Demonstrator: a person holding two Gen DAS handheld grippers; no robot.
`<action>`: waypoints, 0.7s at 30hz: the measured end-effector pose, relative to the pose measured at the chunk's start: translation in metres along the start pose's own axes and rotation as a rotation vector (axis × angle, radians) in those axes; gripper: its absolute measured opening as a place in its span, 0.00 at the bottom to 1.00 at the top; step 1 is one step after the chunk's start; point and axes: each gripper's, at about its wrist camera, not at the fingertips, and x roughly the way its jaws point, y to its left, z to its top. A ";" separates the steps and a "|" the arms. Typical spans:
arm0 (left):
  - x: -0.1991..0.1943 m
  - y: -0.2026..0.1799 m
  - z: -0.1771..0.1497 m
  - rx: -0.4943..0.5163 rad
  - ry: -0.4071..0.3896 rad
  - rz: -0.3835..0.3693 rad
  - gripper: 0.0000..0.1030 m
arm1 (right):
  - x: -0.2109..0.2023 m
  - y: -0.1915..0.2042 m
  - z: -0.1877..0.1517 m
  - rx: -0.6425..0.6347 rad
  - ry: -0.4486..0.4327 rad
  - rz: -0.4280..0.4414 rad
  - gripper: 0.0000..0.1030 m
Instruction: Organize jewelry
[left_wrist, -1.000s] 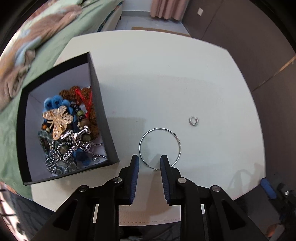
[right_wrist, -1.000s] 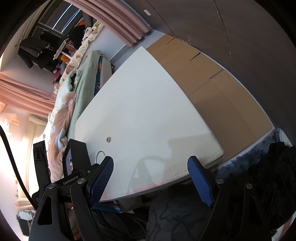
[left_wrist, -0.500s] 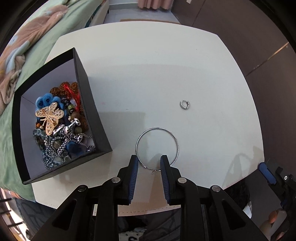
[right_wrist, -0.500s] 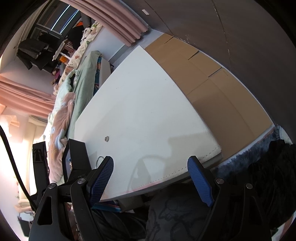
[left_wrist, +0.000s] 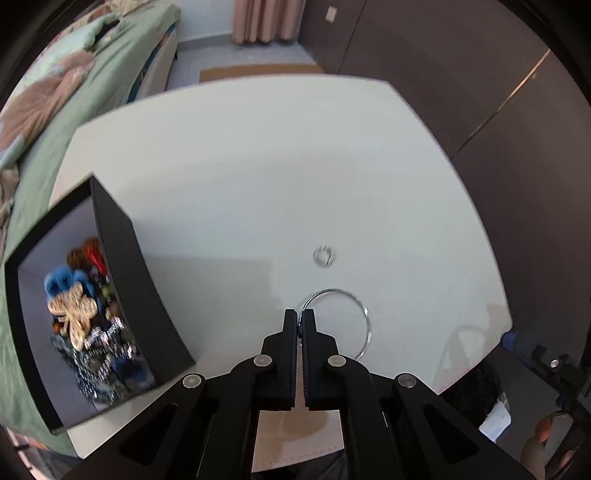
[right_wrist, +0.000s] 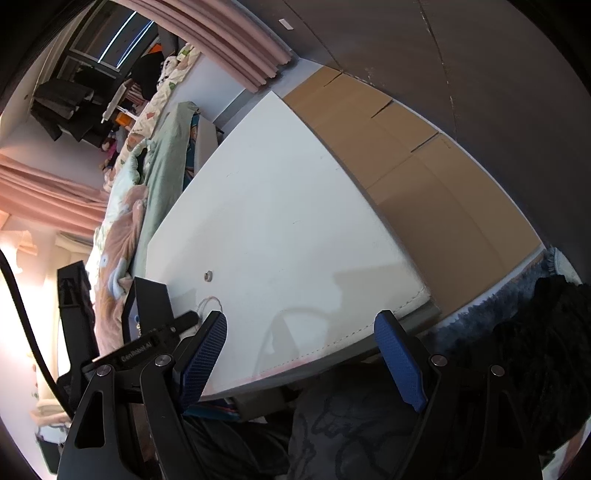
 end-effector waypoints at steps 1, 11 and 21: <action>-0.003 0.002 0.003 -0.009 0.000 -0.006 0.02 | 0.000 0.000 0.000 -0.001 0.000 -0.002 0.80; 0.000 0.004 -0.005 -0.068 0.073 -0.032 0.15 | 0.001 0.001 -0.001 -0.005 0.002 0.001 0.80; 0.001 0.000 -0.024 -0.118 0.071 -0.024 0.37 | -0.003 0.007 -0.001 -0.014 -0.010 0.010 0.80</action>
